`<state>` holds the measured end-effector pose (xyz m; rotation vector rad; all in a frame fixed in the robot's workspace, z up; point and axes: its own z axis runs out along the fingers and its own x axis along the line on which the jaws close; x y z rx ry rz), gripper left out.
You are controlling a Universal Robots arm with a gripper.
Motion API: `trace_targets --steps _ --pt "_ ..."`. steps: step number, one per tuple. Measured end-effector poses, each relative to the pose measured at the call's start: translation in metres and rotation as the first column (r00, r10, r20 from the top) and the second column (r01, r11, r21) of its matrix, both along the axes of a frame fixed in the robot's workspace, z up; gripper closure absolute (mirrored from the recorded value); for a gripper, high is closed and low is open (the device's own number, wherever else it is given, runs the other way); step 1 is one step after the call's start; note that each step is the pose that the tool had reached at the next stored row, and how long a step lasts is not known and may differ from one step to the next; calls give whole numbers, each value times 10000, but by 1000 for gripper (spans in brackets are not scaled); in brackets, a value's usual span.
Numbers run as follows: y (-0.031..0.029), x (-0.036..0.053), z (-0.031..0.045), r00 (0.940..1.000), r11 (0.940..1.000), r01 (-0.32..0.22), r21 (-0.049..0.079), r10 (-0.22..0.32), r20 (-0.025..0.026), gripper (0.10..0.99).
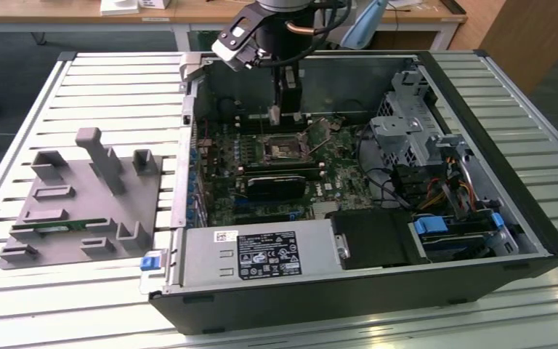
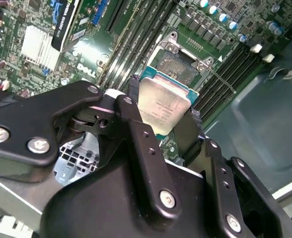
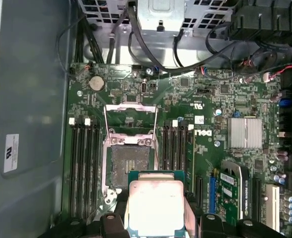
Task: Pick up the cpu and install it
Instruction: 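Place the cpu into insertion slot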
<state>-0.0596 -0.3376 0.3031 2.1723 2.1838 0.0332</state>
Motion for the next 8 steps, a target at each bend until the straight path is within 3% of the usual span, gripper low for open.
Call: trace_targets --steps 8 --pt "0 1 -73 9996 9996 297 0 -297 0 557"
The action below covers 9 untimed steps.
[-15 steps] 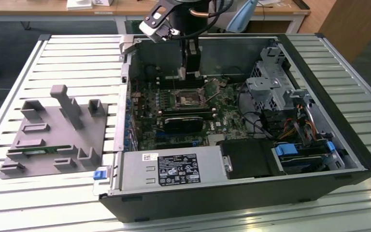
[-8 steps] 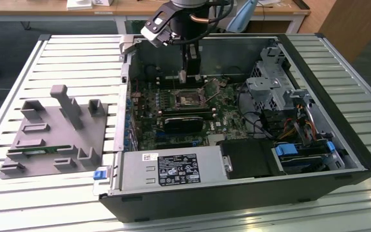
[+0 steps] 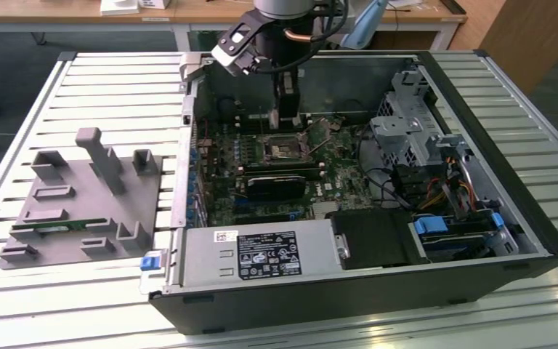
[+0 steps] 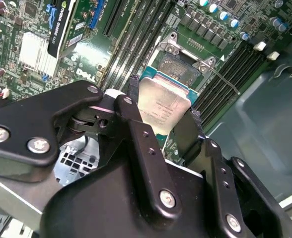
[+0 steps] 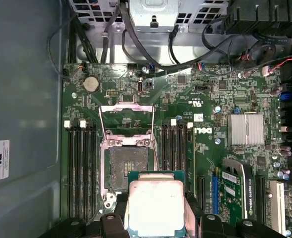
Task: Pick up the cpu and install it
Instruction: 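Place the cpu into insertion slot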
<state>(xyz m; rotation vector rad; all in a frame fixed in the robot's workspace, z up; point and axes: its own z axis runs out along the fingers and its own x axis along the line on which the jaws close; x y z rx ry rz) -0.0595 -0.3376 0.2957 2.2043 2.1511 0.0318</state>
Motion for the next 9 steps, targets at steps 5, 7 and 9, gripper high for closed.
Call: trace_targets --steps 5,7,9 --pt "0 0 -37 10000 10000 0 0 0 0 557" --pt "0 0 -53 10000 10000 1 0 -1 0 557" --pt "0 0 -74 10000 10000 3 -1 -3 -1 557"
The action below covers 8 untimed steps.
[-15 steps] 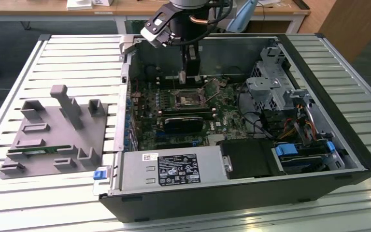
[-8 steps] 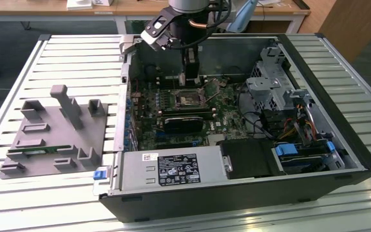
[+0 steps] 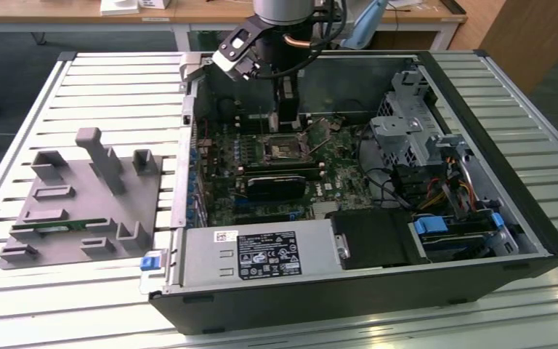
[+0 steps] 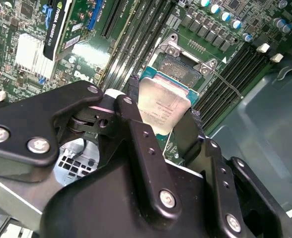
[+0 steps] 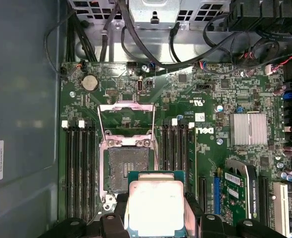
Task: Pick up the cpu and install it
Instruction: 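Place the cpu into insertion slot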
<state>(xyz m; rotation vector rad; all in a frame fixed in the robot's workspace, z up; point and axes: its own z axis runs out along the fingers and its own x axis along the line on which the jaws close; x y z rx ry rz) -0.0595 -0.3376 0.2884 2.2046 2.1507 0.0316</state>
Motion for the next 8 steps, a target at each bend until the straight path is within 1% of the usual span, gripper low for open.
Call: trace_targets --steps 5,8 --pt "3 12 -82 10000 10000 3 1 -3 -2 557" --pt "21 40 -125 10000 10000 3 -1 -3 -7 557"
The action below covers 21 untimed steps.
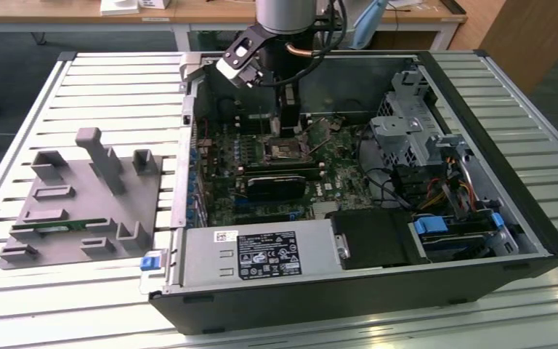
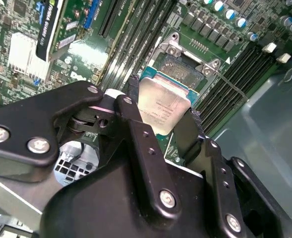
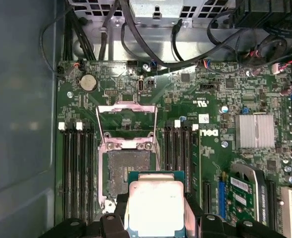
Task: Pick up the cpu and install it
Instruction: 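Place the cpu into insertion slot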
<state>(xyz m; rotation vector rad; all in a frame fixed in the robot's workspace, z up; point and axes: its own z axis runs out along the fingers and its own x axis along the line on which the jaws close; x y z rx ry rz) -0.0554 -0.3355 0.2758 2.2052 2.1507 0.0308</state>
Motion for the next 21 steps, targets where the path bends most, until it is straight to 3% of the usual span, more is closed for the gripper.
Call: trace_targets --steps 21 --pt "13 24 -200 10000 10000 0 2 0 -2 557"
